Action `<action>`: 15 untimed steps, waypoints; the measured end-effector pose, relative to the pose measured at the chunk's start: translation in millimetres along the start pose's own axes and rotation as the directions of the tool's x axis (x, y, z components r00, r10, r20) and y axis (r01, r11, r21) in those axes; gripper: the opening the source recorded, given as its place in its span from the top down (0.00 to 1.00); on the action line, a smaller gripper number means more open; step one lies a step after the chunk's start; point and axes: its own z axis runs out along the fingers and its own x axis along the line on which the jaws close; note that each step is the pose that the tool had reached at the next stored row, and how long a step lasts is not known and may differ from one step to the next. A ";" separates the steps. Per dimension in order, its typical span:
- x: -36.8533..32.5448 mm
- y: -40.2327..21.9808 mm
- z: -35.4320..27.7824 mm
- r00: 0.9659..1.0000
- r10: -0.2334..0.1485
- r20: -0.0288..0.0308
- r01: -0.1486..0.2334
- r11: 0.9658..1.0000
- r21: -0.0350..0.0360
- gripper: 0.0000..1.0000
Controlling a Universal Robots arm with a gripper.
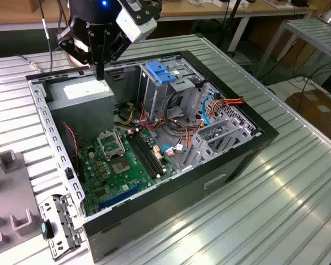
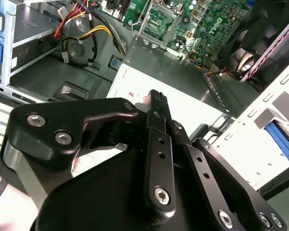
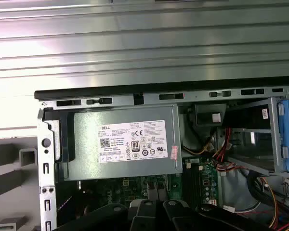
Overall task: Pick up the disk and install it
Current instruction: 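Reach for the disk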
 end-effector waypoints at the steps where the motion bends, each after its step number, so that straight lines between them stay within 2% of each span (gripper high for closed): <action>1: 0.0 0.0 0.0 1.000 0.000 0.000 0.000 1.000 0.000 0.89; 15: 6.8 -0.5 -0.2 1.000 0.000 -0.001 0.000 1.000 0.000 0.89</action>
